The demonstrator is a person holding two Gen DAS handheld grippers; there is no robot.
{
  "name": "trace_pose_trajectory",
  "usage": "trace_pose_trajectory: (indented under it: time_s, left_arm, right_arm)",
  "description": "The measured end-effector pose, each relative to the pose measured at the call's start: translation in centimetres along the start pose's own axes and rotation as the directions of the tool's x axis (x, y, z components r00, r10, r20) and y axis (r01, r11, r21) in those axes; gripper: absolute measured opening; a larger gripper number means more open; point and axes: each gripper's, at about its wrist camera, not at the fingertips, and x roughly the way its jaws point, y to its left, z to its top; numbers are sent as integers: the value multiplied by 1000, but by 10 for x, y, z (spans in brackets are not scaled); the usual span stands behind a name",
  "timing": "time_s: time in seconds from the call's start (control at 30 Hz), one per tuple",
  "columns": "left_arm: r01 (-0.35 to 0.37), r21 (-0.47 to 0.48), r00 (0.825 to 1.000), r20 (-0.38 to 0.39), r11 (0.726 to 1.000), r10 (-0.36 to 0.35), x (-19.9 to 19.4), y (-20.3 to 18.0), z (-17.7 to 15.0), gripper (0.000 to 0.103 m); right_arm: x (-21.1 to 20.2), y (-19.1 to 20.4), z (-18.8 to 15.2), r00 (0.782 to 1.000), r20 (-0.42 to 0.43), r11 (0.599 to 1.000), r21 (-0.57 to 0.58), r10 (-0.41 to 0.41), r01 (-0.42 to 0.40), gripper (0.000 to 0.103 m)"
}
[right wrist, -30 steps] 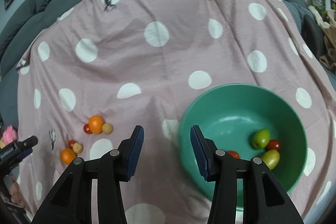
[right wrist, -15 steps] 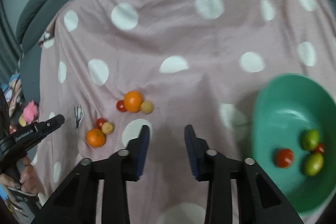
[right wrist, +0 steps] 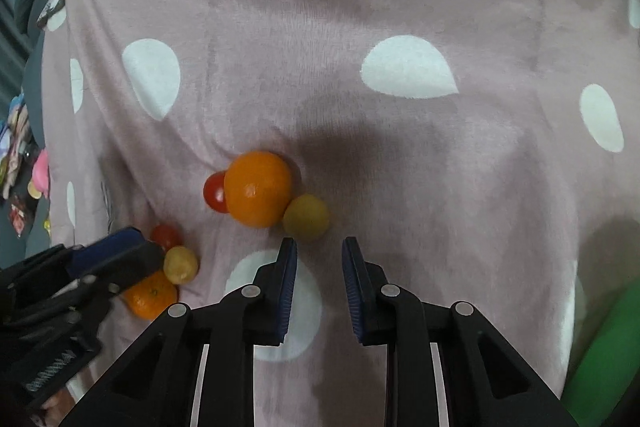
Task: Organize fruits
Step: 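Grasp a small yellow fruit with the left gripper while the right grasps another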
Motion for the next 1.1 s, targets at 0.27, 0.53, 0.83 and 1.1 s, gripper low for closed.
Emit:
trace_pose_trajectory:
  time_s: [0.27,0.53,0.83,1.1]
  left_arm:
    - [-34,13,998,-51,999,35,19,2,0,25]
    - [-48,44,996,-71,998,51,39,-13,2,25]
    - [-74,68,996,-41,995,77,41,-23,-6,24]
    - [-48,48,999,-16,998,49,40,-33,-14,24]
  right_arm:
    - [8,9,4,999,23,999,-45,29,-28,26]
    - [17,15,9,998,53,999,-35,39,-37,26]
    - [22,9,13,997,57,999,-16,42,-41,26]
    - [6,-12,9,997,69,1000,4,22,-22,27]
